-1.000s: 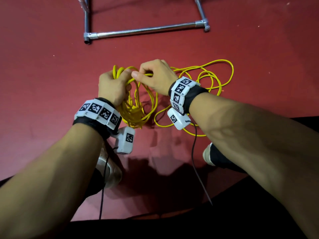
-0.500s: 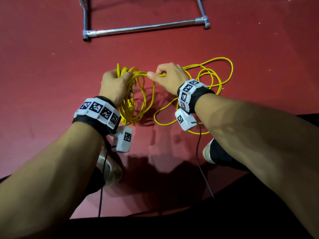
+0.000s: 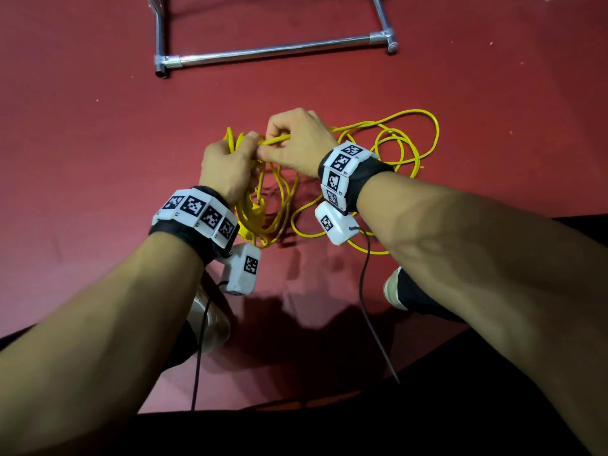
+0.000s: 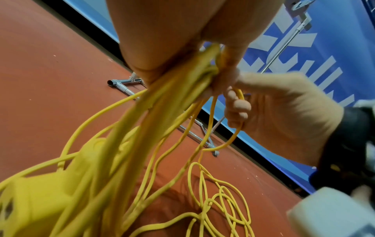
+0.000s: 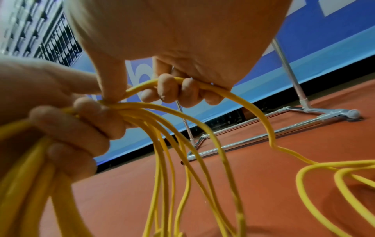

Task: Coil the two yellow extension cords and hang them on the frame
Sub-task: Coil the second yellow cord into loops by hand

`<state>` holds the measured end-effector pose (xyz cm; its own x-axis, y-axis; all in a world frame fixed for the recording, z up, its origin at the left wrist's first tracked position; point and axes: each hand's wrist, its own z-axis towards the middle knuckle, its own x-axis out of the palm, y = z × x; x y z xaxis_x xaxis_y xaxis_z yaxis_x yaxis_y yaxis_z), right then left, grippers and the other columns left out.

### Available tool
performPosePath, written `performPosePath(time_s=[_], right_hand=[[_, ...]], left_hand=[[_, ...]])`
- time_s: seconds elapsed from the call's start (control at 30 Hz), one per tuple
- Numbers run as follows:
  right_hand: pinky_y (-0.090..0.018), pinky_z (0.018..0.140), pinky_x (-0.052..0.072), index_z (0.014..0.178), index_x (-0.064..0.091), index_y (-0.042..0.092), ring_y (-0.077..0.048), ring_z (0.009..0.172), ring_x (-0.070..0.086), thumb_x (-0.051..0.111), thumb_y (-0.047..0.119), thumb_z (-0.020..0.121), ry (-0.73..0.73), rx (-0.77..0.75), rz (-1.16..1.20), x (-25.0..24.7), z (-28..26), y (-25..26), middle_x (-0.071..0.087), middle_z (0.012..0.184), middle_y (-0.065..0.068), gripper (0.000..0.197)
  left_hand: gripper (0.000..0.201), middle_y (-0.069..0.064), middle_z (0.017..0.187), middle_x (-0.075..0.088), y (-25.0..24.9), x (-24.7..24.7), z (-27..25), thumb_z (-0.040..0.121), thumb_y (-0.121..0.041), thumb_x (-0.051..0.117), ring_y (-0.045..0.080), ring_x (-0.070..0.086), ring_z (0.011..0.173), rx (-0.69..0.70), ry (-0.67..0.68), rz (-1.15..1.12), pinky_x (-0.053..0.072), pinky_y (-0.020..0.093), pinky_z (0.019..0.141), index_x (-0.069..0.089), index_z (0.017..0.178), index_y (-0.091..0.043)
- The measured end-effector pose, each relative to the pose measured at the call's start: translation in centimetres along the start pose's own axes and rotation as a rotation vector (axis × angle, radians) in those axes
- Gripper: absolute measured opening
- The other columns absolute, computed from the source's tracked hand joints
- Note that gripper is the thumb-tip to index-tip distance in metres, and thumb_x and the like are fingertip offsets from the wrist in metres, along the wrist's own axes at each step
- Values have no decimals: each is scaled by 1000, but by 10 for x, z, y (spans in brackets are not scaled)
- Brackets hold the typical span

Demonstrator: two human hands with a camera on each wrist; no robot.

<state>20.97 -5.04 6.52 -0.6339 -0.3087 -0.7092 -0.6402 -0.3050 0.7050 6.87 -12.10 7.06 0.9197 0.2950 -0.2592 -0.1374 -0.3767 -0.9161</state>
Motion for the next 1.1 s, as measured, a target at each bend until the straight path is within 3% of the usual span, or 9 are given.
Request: performPosePath(time_s=[0.1, 0.2, 0.3, 0.43, 0.57, 0.73, 0.83, 0.93, 1.1], right_hand=[[-19, 56, 35, 69, 65, 15, -8, 49, 39, 76, 43, 71, -10, -30, 107, 2, -1, 2, 48, 49, 6, 30], [-16, 55, 32, 67, 62, 19, -10, 51, 41, 77, 43, 76, 17, -28, 117, 0, -3, -6, 52, 52, 4, 30], [-27, 61, 37, 69, 59, 16, -20, 60, 49, 68, 56, 84, 51, 61, 30, 0, -6, -26, 54, 56, 1, 43], [-37, 69, 46, 73, 54, 6, -32, 68, 53, 38, 77, 84, -15, 188, 31, -2, -8, -54, 56, 65, -12, 74], [-34, 59, 28, 63, 48, 6, -17, 61, 30, 56, 57, 91, -138, 156, 109, -20, -4, -49, 30, 55, 4, 58], [-22, 56, 27, 59, 46, 10, -13, 57, 29, 67, 54, 85, -124, 20, 119, -27, 7, -31, 31, 52, 7, 56], [-23, 69, 32, 56, 40, 20, -15, 59, 39, 68, 57, 84, -31, -46, 16, -24, 12, -12, 42, 55, 6, 54], [-24, 79, 34, 58, 43, 20, -15, 59, 40, 65, 55, 86, -19, -79, -15, -20, 14, 2, 43, 54, 7, 51], [-21, 58, 30, 58, 47, 10, -15, 57, 31, 53, 57, 93, 7, -94, 34, -17, 11, 1, 34, 53, 0, 59]], left_hand=[[42, -4, 48, 53, 1, -2, -1, 84, -50, 67, 16, 43, 42, 33, -83, -12, 36, 25, 48, 60, 55, -21], [39, -7, 46, 52, -3, -8, -2, 87, -46, 70, 15, 42, 41, 86, -123, -20, 35, 25, 45, 60, 59, -21], [33, -5, 45, 47, -8, -13, 2, 86, -38, 73, 15, 37, 39, 91, -165, -132, 30, 25, 42, 59, 64, -18], [27, -4, 47, 47, -10, -16, 5, 82, -27, 76, 13, 34, 39, 103, -125, -232, 28, 24, 42, 57, 65, -18], [21, 0, 52, 51, -8, -13, 3, 76, -25, 75, 16, 39, 41, 99, -51, -202, 33, 25, 44, 58, 71, -13], [12, 5, 57, 55, -8, -12, 0, 69, -22, 65, 21, 44, 43, 8, 34, -152, 36, 26, 45, 59, 71, -12], [15, 5, 56, 55, -6, -6, -4, 71, -26, 65, 21, 43, 43, 9, 59, -146, 35, 27, 46, 60, 74, -12], [31, 0, 53, 51, -5, -4, -6, 74, -43, 71, 17, 38, 42, 34, 24, -149, 32, 26, 46, 62, 77, -13], [38, -3, 50, 45, -9, -9, -3, 69, -46, 78, 16, 33, 43, 86, -35, -191, 30, 28, 46, 58, 75, -15]])
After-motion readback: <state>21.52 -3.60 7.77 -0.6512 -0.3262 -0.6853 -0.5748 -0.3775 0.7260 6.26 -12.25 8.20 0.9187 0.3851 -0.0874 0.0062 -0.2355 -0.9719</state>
